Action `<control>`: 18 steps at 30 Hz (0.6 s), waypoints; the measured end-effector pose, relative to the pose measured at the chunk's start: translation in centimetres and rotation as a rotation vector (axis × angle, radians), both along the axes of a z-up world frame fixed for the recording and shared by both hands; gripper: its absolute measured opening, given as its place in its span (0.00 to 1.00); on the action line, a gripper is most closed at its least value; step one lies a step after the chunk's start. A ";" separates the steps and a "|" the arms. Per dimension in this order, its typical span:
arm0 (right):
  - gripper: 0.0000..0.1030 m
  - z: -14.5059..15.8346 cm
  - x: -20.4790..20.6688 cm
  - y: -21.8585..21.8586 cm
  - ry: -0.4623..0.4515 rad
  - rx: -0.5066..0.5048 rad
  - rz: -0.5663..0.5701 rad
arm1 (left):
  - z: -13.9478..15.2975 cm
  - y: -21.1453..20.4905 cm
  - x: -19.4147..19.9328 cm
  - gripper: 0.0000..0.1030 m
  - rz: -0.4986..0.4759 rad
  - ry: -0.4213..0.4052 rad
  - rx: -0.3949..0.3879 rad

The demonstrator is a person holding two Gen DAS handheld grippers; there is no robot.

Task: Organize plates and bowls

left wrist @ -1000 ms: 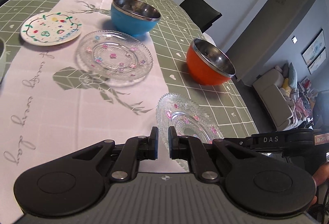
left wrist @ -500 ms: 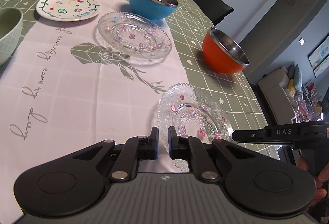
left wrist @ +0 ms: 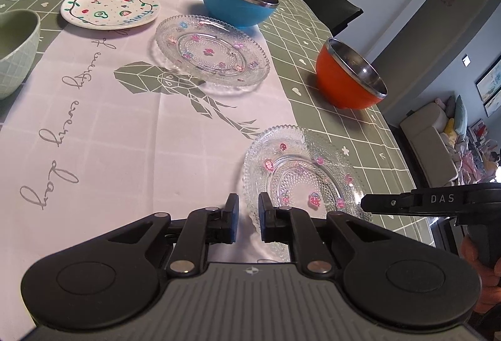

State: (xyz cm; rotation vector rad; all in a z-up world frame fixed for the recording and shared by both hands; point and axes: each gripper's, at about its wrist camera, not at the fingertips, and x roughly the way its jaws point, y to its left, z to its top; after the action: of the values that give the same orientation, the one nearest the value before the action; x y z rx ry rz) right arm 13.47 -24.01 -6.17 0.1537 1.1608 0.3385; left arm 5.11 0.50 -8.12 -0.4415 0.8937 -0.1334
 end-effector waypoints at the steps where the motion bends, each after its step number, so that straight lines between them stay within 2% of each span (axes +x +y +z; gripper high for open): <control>1: 0.07 0.1 -0.1 0.0 -0.007 -0.007 0.000 | 0.1 0.0 0.0 0.16 0.005 -0.003 0.011; 4: 0.10 0.5 -0.2 0.0 -0.040 -0.038 -0.011 | 0.5 0.2 -0.2 0.23 0.024 -0.027 0.031; 6: 0.25 0.9 -0.2 -0.3 -0.061 -0.036 -0.018 | 0.9 0.3 -0.3 0.24 0.031 -0.041 0.040; 7: 0.28 1.0 -0.2 -0.4 -0.067 -0.028 -0.019 | 1.1 0.3 -0.3 0.24 0.031 -0.049 0.047; 9: 0.29 1.2 -0.2 -0.4 -0.075 -0.015 -0.016 | 1.7 0.2 -0.4 0.28 0.027 -0.069 0.071; 11: 0.29 1.4 -0.4 -0.2 -0.090 -0.003 -0.006 | 2.3 0.0 -0.5 0.38 0.025 -0.091 0.099; 13: 0.32 1.8 -0.7 0.4 -0.123 -0.001 0.015 | 3.0 -0.3 -0.7 0.43 0.020 -0.109 0.148; 14: 0.36 2.0 -0.8 0.7 -0.141 -0.009 0.024 | 3.2 -0.3 -0.6 0.43 0.017 -0.110 0.173; 18: 0.36 2.4 -1.0 2.1 -0.203 -0.032 0.067 | 3.9 0.0 -0.2 0.43 0.009 -0.112 0.231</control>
State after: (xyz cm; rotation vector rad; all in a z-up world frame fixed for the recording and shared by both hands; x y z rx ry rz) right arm 12.45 -21.94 -3.77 0.0510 0.9715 0.3855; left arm 4.93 0.51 -4.23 -0.2208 0.7861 -0.0454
